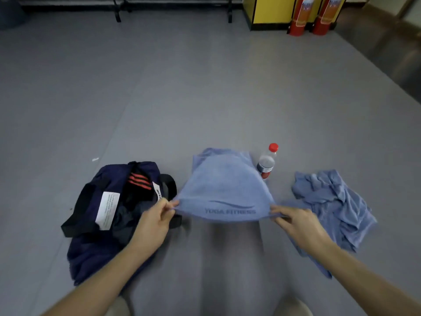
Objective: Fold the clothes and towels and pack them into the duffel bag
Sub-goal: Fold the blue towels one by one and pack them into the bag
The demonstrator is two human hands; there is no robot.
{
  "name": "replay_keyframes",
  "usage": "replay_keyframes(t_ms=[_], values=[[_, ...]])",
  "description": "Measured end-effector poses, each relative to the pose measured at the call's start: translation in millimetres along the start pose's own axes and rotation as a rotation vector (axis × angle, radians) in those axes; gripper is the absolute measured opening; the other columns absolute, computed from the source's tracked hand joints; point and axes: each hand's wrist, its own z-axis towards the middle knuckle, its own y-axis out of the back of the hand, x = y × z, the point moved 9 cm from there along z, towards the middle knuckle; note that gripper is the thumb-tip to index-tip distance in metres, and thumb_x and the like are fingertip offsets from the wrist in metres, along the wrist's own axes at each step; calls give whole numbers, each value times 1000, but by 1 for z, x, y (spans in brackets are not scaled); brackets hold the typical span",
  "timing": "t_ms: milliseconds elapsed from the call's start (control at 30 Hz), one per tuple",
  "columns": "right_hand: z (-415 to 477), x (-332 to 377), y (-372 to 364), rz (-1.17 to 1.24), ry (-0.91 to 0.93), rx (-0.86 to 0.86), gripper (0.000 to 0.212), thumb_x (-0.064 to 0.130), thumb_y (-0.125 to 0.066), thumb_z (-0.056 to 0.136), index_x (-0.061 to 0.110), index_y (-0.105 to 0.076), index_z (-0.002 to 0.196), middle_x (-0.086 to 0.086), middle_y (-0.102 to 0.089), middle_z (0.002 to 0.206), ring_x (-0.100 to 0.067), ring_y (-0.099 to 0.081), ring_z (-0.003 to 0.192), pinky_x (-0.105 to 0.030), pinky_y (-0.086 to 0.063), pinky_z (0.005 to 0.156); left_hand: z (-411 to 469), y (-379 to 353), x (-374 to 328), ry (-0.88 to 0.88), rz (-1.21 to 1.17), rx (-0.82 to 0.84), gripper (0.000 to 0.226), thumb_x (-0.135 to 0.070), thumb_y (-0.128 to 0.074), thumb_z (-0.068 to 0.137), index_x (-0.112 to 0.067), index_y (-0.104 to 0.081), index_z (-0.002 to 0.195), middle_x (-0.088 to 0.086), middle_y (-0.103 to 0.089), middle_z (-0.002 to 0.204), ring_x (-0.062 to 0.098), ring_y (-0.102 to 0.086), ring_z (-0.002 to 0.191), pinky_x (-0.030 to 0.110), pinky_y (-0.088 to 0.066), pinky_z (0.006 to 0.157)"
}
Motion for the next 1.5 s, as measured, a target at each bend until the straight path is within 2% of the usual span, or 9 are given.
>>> replay_keyframes(t_ms=[233,300,367,467,600,800,967,1100,1500], values=[[-58,-68,-175,-90,126,272,36,23,-97,58,32,-78,87,13,-76,93,-8,-72,71,-22,-54,54,-49,-102,132,138,187,200,22,-12,-57,99,-33,-63,101,-24,-64,118,5,-67,103,15,-46,77],[-82,-64,-207,-160,242,364,12,36,-79,78,38,-75,89,14,-74,98,-8,-73,80,-20,-55,56,-67,-119,164,155,290,225,25,-17,-58,99,-27,-64,121,-14,-70,112,14,-70,101,24,-50,81],[-100,-64,-224,-196,327,349,45,42,-36,104,36,-77,86,9,-75,103,-19,-74,96,-25,-60,65,-83,-129,192,117,376,236,34,-22,-60,93,-26,-63,126,-5,-72,115,19,-71,100,26,-54,85],[-123,-50,-223,-290,407,189,69,35,-19,108,30,-80,77,0,-77,105,-31,-69,106,-36,-59,81,-104,-138,208,-13,483,292,41,-41,-42,103,-12,-70,110,1,-65,130,22,-56,123,13,-30,110],[-142,-52,-241,-417,358,396,32,38,-53,90,28,-79,77,-4,-76,107,-32,-52,117,-42,-28,111,-125,-136,221,-93,670,378,41,-47,-43,93,-21,-71,78,7,-69,125,23,-48,125,15,-13,119],[-165,-64,-260,-482,457,521,33,39,-40,99,37,-70,86,13,-72,107,-37,-28,145,-47,-18,116,-117,-141,198,-45,654,516,35,-62,-54,81,-34,-72,92,10,-69,112,27,-60,104,43,-56,82],[-31,-42,-208,-240,280,462,65,44,-10,108,31,-74,113,11,-71,117,-11,-69,108,-19,-48,94,5,-167,110,-356,515,277,35,-47,-37,102,-25,-64,105,-5,-58,113,19,-63,90,31,-53,79],[105,-48,-204,-180,177,565,44,29,-35,108,21,-39,151,0,-42,156,-23,-43,140,-31,-30,113,166,-179,73,-264,469,138,32,-16,-56,97,-12,-60,129,10,-61,128,33,-60,115,43,-48,98],[252,-58,-281,-336,111,484,66,44,-24,108,13,4,160,-5,8,168,-21,7,154,-44,-3,125,359,-203,86,-80,610,161,48,-19,-61,97,-18,-50,144,14,-56,139,35,-52,128,39,-40,105]])
